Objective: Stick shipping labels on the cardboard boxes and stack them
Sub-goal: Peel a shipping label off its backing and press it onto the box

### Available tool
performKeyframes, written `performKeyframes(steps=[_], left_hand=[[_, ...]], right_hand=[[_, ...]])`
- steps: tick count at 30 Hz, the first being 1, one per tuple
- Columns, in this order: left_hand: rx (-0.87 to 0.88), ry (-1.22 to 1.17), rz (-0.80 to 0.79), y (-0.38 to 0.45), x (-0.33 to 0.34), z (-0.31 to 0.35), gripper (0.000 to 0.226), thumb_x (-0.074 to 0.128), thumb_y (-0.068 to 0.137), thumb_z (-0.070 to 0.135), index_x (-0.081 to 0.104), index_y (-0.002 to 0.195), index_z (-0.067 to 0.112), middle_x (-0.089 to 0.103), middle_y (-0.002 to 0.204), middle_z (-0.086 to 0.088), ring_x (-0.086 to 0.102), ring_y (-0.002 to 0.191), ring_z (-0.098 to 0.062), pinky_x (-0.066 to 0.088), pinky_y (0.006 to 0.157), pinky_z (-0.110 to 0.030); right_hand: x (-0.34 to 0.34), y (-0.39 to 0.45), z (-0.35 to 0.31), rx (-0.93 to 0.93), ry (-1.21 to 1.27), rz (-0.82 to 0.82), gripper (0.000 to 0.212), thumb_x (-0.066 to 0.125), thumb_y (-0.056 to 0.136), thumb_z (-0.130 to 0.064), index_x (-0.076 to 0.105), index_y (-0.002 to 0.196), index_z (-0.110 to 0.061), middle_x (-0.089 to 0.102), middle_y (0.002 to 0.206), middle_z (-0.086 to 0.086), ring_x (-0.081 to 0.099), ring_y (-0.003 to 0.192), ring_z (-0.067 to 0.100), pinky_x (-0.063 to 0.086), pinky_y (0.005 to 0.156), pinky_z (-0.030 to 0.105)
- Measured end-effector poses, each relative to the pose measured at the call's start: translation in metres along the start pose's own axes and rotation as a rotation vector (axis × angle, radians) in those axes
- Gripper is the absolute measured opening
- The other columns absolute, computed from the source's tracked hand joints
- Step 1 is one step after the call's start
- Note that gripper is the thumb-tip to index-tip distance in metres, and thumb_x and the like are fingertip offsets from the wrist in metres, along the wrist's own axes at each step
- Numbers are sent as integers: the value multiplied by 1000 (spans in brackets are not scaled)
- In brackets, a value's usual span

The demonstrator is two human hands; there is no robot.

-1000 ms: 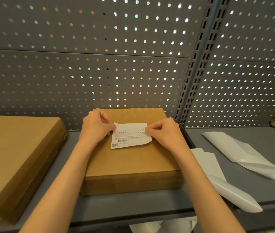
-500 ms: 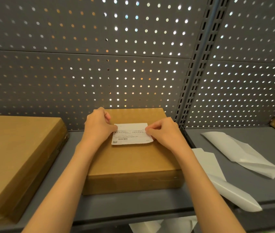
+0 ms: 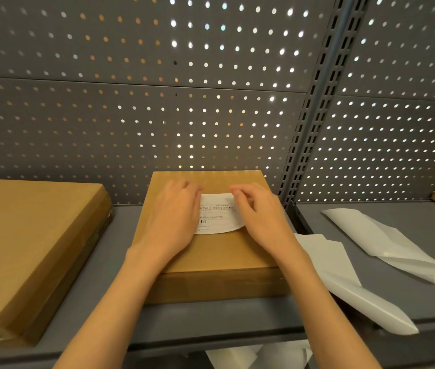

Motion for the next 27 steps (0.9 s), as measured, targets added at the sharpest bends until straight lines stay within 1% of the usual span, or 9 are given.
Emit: performKeyframes(steps=[2, 4, 5, 7, 9, 13, 17, 24, 27], left_hand=[[62, 8, -81, -4, 5, 5, 35, 34, 100, 22, 52, 127, 9, 55, 128, -7, 46, 118, -26, 34, 99, -34], [92, 17, -173, -6, 9, 8, 49, 24, 98, 31, 41, 139, 10, 43, 144, -7, 35, 134, -23, 21, 110, -27], [99, 24, -215, -7, 10, 9, 58, 18, 94, 36, 35, 143, 11, 35, 149, -7, 27, 140, -20, 12, 112, -22], [82, 35, -285, -9, 10, 10, 64, 9, 91, 39, 22, 148, 14, 22, 155, -4, 14, 144, -14, 2, 111, -18], [64, 25, -335, -9, 10, 8, 53, 10, 100, 36, 14, 149, 16, 13, 157, -2, 6, 145, -11, -3, 111, -17], [52, 17, -414, -9, 9, 4, 49, 15, 102, 31, 8, 149, 19, 7, 158, 0, 2, 144, -9, -4, 111, -18], [46, 76, -440, -9, 10, 2, 50, 15, 102, 35, 12, 150, 20, 8, 158, 1, 4, 144, -9, -2, 114, -22], [-38, 137, -408, -6, 5, -9, 52, 18, 101, 36, 23, 148, 14, 18, 156, 0, 14, 143, -12, 9, 115, -28], [-44, 151, -406, -6, -1, -12, 51, 18, 101, 33, 23, 148, 13, 19, 156, -1, 14, 144, -13, 9, 114, -28]], right_hand=[[3, -1, -9, -104, -54, -123, 35, 34, 102, -20, 59, 124, -9, 58, 127, 6, 50, 117, 17, 30, 91, 18], [7, -2, -15, -165, -113, -229, 40, 27, 104, -22, 49, 135, -8, 49, 141, 6, 38, 131, 15, 17, 101, 11], [10, -3, -16, -176, -148, -264, 43, 24, 104, -24, 44, 139, -8, 43, 146, 6, 31, 137, 13, 11, 105, 10], [14, -5, -15, -173, -221, -319, 47, 19, 104, -30, 34, 145, -12, 33, 152, 4, 19, 143, 12, 5, 111, 16], [17, -6, -14, -157, -272, -354, 49, 17, 104, -34, 30, 146, -14, 31, 153, 3, 16, 144, 12, 4, 113, 20], [22, -3, -12, -101, -304, -413, 54, 15, 102, -41, 28, 147, -14, 25, 155, 2, 12, 145, 12, 3, 114, 23], [23, -4, -7, -44, -305, -465, 56, 13, 101, -45, 21, 150, -19, 17, 158, -1, 7, 145, 8, 2, 114, 24], [16, 0, 7, 34, -357, -388, 65, 6, 98, -52, 22, 150, -18, 20, 157, -2, 12, 144, 8, 2, 118, 28], [12, -1, 14, 60, -385, -342, 66, 6, 97, -52, 22, 150, -16, 21, 157, -1, 12, 145, 11, 1, 118, 29]])
Point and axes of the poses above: each hand's wrist, its own y-axis towards the middle knuckle, its own x-axis out of the palm, z = x × y, the point moved 1 cm from there along y, towards the middle knuckle
